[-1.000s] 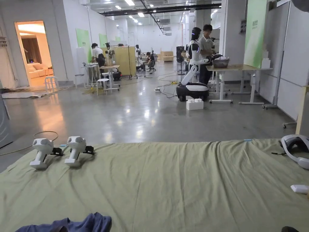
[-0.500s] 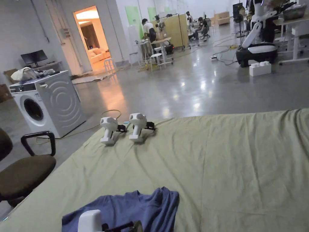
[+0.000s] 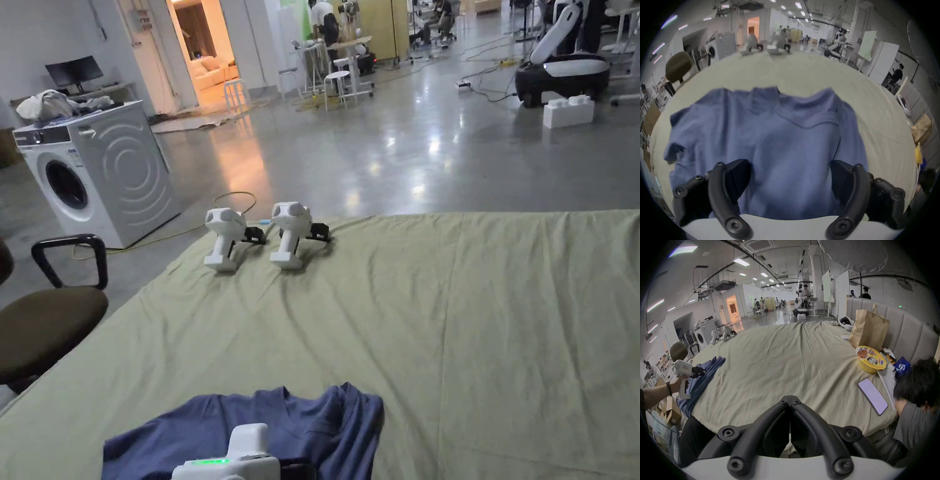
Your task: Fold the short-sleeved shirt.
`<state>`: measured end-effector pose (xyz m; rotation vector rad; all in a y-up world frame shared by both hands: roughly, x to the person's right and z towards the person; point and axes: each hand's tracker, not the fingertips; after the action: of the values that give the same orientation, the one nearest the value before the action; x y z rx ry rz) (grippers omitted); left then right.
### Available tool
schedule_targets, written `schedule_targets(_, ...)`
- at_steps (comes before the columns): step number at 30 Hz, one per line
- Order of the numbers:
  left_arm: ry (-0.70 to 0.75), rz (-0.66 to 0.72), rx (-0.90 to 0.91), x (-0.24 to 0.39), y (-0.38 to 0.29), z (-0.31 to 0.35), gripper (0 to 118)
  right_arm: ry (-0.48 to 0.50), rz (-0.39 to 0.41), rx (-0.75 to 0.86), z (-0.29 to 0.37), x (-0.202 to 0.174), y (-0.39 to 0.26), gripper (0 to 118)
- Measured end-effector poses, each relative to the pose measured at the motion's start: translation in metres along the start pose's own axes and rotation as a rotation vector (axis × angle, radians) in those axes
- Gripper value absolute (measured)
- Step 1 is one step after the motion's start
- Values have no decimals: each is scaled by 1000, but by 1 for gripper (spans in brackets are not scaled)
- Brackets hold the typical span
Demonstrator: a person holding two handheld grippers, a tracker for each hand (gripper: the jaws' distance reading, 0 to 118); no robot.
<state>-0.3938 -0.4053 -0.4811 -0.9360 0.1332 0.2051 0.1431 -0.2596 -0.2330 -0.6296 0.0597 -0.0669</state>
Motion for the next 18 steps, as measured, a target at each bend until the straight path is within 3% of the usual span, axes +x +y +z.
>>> schedule_targets(4, 69, -48, 19, 10, -9, -6, 103, -1, 23, -45, -10, -11, -4, 2)
schedule_targets(6, 95, -60, -4, 13, -5, -6, 90, 4, 38, -60, -14, -19, -5, 2)
schedule_targets(8, 90, -55, -1, 11, 0, -2, 62, 18, 52, -66, -15, -25, -5, 2)
schedule_targets(9, 90, -53, 4, 11, 1, 0, 29, 23, 58, -64, -14, -28, -5, 2)
schedule_targets(10, 92, -52, 18, 11, 2, 3, 10, 27, 61, -64, -14, -31, -5, 2)
schedule_targets(15, 37, 133, 28, -1, 16, 11, 10, 34, 44, -60, -11, -30, -5, 2)
schedule_targets(18, -107, 283, 129, -6, 33, 42, 10, 26, 21, -52, -9, -25, -4, 2)
